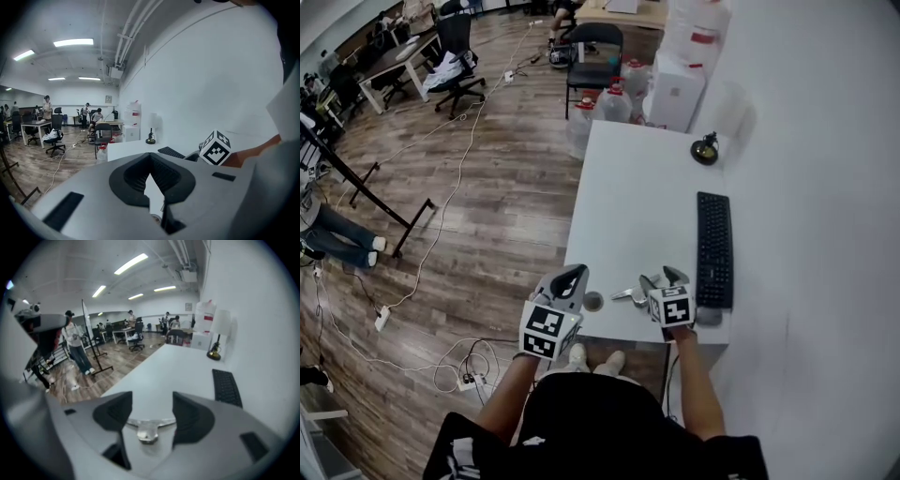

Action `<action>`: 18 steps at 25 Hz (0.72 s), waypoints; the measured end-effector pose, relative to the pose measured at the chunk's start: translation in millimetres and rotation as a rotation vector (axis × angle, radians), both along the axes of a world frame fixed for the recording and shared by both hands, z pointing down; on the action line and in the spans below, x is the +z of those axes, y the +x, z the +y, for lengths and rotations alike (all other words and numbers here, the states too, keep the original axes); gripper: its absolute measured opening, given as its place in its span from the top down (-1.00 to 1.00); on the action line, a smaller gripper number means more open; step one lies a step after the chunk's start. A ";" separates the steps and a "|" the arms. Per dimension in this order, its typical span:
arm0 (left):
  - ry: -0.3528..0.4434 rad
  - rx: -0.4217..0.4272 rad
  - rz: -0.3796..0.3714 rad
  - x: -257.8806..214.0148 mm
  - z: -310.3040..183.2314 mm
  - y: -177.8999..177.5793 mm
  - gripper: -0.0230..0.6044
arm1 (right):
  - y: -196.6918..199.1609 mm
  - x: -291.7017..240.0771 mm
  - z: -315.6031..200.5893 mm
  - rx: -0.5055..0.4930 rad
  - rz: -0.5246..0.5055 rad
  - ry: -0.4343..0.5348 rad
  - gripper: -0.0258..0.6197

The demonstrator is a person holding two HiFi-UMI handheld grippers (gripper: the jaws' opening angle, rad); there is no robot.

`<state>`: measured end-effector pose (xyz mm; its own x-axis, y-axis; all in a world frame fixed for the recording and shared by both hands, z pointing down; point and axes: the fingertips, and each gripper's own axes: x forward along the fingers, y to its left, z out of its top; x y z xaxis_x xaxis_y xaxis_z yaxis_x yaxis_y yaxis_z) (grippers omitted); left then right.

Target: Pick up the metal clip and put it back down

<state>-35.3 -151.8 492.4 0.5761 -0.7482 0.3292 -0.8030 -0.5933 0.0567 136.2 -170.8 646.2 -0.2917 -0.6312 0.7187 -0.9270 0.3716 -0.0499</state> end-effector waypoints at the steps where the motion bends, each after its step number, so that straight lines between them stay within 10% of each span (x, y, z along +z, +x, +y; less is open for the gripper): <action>1: 0.006 0.003 0.000 -2.7 -1.3 0.5 0.86 | -1.0 -10.6 -2.3 0.002 -0.005 0.023 0.02; 18: 0.165 0.029 -0.002 -68.8 -23.5 -0.6 0.86 | 16.5 -188.4 -15.1 0.111 -0.048 0.453 0.80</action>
<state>-36.0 -175.4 423.6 0.5978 -0.7752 0.2042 -0.7853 -0.6174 -0.0448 152.7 -185.9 457.8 -0.2310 -0.9074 0.3511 -0.9629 0.2649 0.0508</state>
